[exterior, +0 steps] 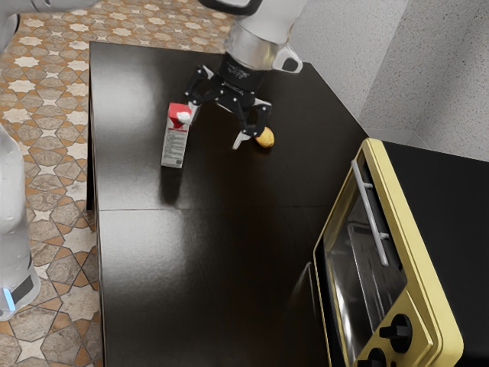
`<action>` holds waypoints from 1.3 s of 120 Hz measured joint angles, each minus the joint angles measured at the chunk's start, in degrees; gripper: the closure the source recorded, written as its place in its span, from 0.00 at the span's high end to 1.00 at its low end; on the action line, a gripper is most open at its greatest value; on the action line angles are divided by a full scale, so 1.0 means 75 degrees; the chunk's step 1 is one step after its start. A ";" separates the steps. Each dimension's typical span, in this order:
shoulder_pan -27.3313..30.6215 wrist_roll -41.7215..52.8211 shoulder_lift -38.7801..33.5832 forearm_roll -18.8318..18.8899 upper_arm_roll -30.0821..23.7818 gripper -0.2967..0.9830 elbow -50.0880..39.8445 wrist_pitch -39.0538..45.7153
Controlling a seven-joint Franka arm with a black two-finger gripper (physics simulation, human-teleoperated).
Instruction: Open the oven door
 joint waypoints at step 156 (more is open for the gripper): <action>-0.1098 -0.7210 0.0508 0.1166 -0.2202 0.77 0.0142 0.5077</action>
